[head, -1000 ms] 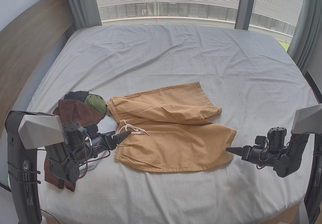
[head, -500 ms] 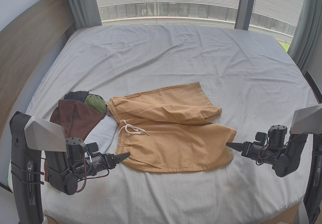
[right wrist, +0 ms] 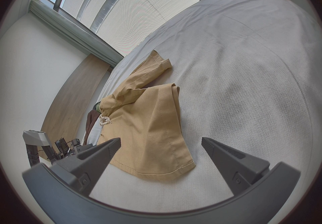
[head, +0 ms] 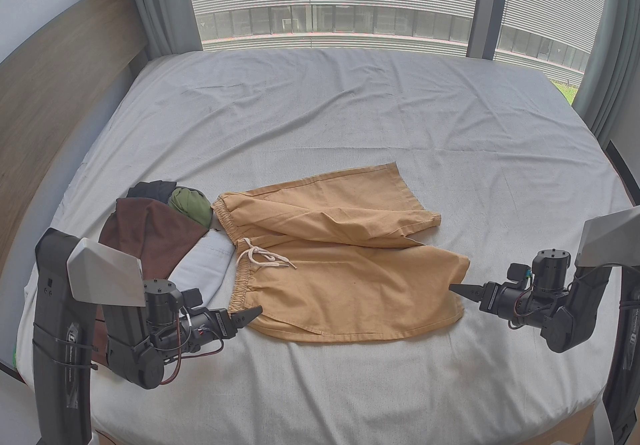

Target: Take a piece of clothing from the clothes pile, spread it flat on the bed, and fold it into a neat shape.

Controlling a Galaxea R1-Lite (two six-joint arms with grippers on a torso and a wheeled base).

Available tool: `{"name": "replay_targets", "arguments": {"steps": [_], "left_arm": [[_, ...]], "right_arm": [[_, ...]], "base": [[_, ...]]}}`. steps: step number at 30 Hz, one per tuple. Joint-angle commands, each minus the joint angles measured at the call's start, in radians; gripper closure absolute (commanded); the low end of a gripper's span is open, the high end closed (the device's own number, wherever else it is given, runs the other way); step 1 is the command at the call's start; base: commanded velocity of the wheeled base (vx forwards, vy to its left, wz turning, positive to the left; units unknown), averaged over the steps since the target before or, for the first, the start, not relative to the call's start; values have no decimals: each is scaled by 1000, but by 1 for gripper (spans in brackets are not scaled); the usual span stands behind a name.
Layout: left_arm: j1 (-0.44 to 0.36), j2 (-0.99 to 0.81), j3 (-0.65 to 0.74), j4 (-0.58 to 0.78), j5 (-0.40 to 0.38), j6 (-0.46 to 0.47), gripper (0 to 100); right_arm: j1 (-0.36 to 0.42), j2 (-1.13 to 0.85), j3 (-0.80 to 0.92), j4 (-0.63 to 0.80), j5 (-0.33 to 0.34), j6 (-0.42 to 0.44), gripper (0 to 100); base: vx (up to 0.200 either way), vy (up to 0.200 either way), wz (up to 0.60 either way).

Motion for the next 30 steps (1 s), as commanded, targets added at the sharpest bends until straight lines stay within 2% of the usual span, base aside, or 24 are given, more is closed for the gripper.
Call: {"name": "replay_targets", "arguments": {"steps": [1,4,5,13,19,20,25,30], "left_arm": [[-13,36,-31,-1,4,1,0],[-13,59,-51,-1,7,3,0],[-13,64,-57,-1,7,3,100],[23,44,-68,-2,9,3,100],[56,-33,19,-1,2,9,100],[70,-53,79,-2,-1,15,100],[99,-51,108,-2,-5,36,100],[98,-37,81,-4,-8,49,100]], "right_arm": [[-1,1,-1,-2,1,1,0],[-1,-1,0,-2,1,1,0],[-1,-1,0,-2,1,1,0],[2,4,6,-2,1,-1,0],[4,12,17,-2,1,-4,0],[4,12,20,-1,1,-8,0],[4,16,29,-1,1,-28,0],[15,88,57,-2,5,-134,0]], "base": [[0,0,0],[0,0,0],[0,0,0],[0,0,0],[0,0,0],[0,0,0],[0,0,0],[0,0,0]]}}
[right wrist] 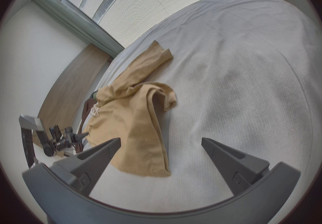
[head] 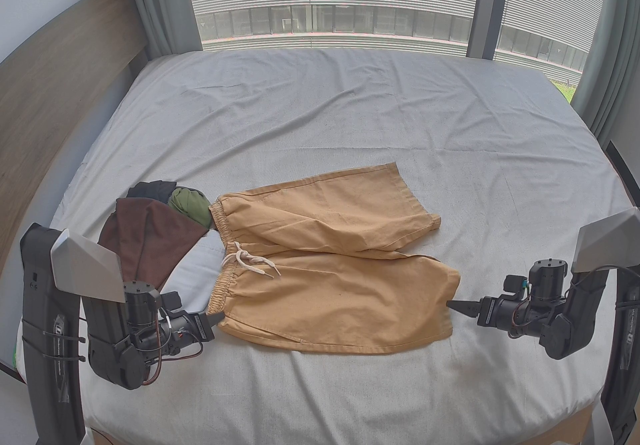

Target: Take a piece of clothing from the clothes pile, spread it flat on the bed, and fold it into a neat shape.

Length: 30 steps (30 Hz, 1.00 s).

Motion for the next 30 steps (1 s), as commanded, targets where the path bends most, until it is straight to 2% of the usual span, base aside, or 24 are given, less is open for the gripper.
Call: {"name": "replay_targets", "arguments": {"steps": [1,7,16,26,27,30], "left_arm": [[4,-2,-20,-1,1,4,100],[4,-2,-26,-1,3,5,100],[2,-3,-31,-1,3,5,100],[-1,-3,-31,-1,3,4,100],[-1,-3,-31,-1,3,4,100],[-1,-3,-32,-1,3,4,100]], "right_arm": [[12,70,20,-1,6,-48,0],[39,95,50,-52,34,-78,0],[115,132,52,-95,34,-81,0],[118,181,52,-147,32,-85,0],[118,185,52,-154,34,-85,100],[115,193,50,-171,32,-85,100]], "base": [[0,0,0],[0,0,0],[0,0,0],[0,0,0],[0,0,0],[0,0,0]]}}
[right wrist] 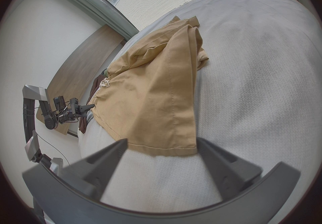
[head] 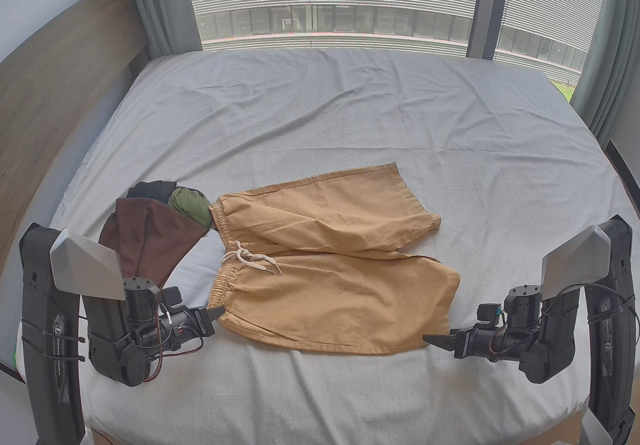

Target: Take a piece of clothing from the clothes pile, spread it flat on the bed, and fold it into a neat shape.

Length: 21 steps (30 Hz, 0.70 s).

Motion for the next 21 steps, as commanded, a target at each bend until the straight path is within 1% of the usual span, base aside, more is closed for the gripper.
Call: {"name": "replay_targets", "arguments": {"steps": [1,4,10,17,19,21], "left_arm": [[0,0,-1,-1,0,-1,100],[-1,1,-3,-1,0,-1,100],[-1,3,-6,-1,0,-1,100],[5,-29,17,-1,-5,-1,100],[7,-68,63,1,-32,-2,100],[8,-80,97,-1,-69,1,100]], "right_arm": [[-5,24,-1,-6,0,0,100],[-7,18,2,-6,1,0,100],[-38,-24,34,-3,1,0,100],[-38,-120,137,7,1,-10,100],[-41,-129,172,10,0,-50,100],[-44,-126,180,10,0,-72,100]], "base": [[0,0,0],[0,0,0],[0,0,0],[0,0,0],[0,0,0],[0,0,0]]}}
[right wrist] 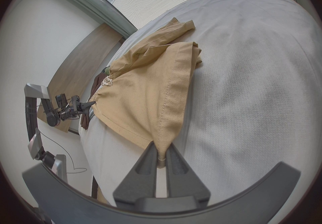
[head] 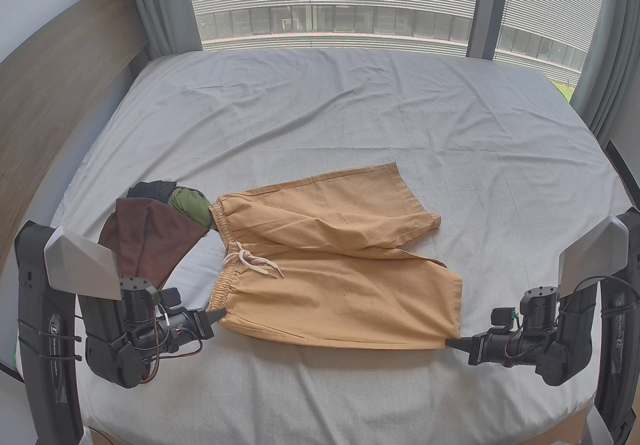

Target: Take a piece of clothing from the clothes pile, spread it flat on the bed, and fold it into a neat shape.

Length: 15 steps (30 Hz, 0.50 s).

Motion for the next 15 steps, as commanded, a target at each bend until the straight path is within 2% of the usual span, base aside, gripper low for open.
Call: {"name": "replay_targets", "arguments": {"steps": [1,5,10,15], "left_arm": [[5,-60,87,1,-60,1,100],[9,-63,130,1,-92,20,100],[17,-40,132,1,-94,81,100],[17,-35,132,1,-92,92,100]], "right_arm": [[-9,-38,55,3,-2,-38,100],[-9,-30,84,3,-3,-52,100],[-18,12,104,3,-5,-89,100],[-30,22,104,1,-6,-100,100]], "base": [[0,0,0],[0,0,0],[0,0,0],[0,0,0]]}}
